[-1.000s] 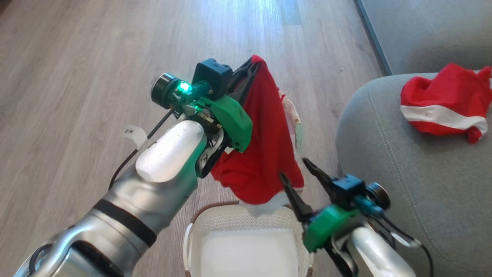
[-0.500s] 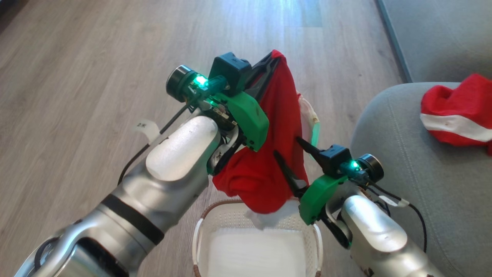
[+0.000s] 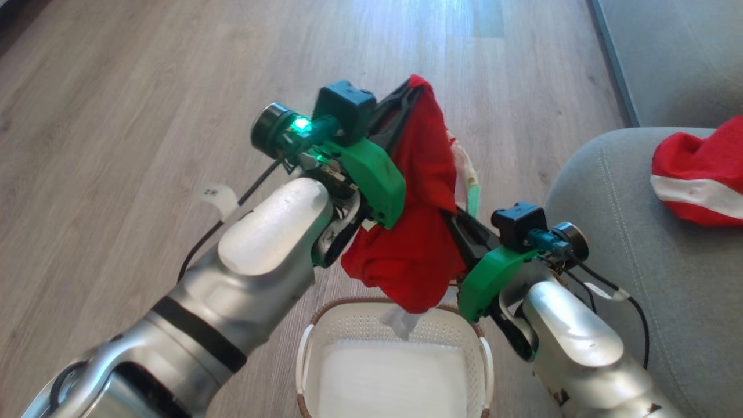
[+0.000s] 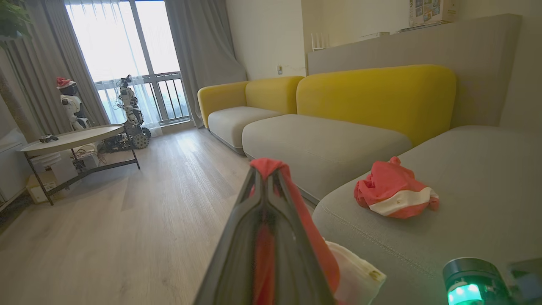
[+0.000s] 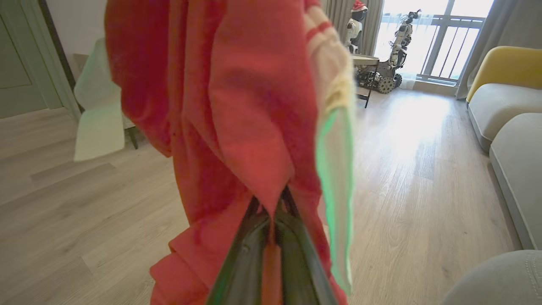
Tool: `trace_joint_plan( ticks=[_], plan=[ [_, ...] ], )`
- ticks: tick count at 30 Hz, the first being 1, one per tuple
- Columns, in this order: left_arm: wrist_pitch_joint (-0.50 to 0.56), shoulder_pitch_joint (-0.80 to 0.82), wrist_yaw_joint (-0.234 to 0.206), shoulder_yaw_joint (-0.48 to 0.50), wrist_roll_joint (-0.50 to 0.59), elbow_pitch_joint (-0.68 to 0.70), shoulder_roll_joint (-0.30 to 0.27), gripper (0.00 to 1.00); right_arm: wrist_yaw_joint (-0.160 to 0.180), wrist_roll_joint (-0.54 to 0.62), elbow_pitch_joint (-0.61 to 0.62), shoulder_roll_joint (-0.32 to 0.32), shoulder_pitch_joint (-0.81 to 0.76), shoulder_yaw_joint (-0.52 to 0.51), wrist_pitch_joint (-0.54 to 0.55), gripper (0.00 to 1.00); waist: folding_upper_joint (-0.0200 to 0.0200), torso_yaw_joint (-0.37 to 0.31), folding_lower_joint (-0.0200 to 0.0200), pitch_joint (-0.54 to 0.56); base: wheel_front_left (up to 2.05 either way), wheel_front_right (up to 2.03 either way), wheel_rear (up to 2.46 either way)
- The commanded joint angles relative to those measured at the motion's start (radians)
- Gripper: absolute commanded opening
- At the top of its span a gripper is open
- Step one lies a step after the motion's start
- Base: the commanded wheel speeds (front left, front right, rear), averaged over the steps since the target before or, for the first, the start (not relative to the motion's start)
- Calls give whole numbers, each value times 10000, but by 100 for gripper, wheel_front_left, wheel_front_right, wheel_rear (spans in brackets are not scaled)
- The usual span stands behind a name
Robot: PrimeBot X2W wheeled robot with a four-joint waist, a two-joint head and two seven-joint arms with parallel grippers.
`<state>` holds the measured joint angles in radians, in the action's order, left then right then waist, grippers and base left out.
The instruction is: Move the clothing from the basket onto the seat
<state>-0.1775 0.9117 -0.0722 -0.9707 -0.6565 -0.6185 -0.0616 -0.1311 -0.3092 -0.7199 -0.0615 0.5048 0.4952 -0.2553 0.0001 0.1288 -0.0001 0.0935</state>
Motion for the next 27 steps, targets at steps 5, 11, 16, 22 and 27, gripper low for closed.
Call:
trace_joint_plan(
  ticks=[5,11,16,22,27],
  plan=[
    [-209,114,-43,516,-223,31,-446,100,4,189,681,112,672,-378,-65,0,-1,-335,1,-104,0,0,0],
    [-587,-407,-58,675,-301,-47,-631,100,4,773,1015,112,958,-1262,-65,0,-1,-878,1,-261,0,0,0],
    [-728,-1110,110,519,-298,5,-610,100,4,1546,1300,94,1073,-2128,-65,0,-1,-1443,1,-398,0,0,0],
    [-817,-1772,210,405,-133,186,-478,100,4,2131,1748,-245,1191,-2927,-65,0,-1,-2450,1,-624,0,0,0],
    [-837,-2140,202,435,89,395,-310,100,4,2284,2121,-549,1270,-3369,-65,0,-1,-3461,1,-869,0,0,0]
  ],
)
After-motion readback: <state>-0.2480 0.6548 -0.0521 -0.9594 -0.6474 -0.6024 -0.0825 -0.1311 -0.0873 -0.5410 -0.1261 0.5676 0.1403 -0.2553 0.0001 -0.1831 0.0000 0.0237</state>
